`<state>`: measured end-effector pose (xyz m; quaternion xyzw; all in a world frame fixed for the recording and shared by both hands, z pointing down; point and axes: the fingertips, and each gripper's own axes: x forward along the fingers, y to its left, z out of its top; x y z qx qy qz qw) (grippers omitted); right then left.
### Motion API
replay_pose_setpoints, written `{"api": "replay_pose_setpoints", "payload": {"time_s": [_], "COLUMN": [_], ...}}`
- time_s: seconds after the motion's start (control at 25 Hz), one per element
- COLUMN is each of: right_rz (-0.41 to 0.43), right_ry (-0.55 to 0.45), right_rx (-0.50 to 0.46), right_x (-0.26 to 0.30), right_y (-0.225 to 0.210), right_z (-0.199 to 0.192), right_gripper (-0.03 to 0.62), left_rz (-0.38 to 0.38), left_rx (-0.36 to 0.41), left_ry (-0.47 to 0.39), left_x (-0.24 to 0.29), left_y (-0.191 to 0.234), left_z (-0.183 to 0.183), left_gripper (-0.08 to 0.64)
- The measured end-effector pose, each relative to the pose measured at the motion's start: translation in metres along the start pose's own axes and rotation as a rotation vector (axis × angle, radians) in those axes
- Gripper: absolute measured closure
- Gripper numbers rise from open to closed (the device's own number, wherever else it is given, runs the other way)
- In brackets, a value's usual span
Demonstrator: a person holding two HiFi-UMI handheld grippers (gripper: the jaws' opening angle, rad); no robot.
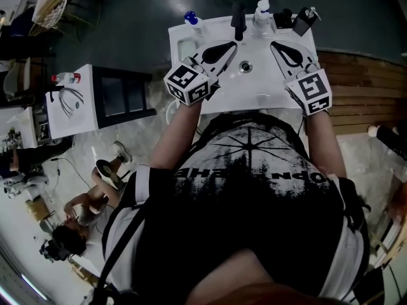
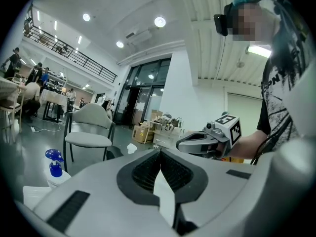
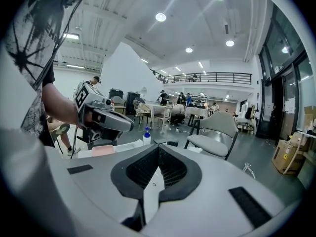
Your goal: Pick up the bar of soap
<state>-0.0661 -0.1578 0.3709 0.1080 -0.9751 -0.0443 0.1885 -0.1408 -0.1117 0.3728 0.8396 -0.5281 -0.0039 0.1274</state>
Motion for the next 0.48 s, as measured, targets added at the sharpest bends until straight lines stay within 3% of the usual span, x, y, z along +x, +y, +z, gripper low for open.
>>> {"api": "replay_pose_setpoints", "payload": {"time_s": [0.48], "right_rz": [-0.006], "right_ry": [0.014], "right_rx": [0.0], "right_x": [-0.016], "right_y": [0.005], "right_z": [-0.011], "right_gripper": [0.578], "left_rz": [-0.025], "left_rx": [-0.013], "left_ry": [0.017], "left_x": [0.007], "left_y": [-0.014], "left_z": [-0.007], "left_gripper": [0.548]}}
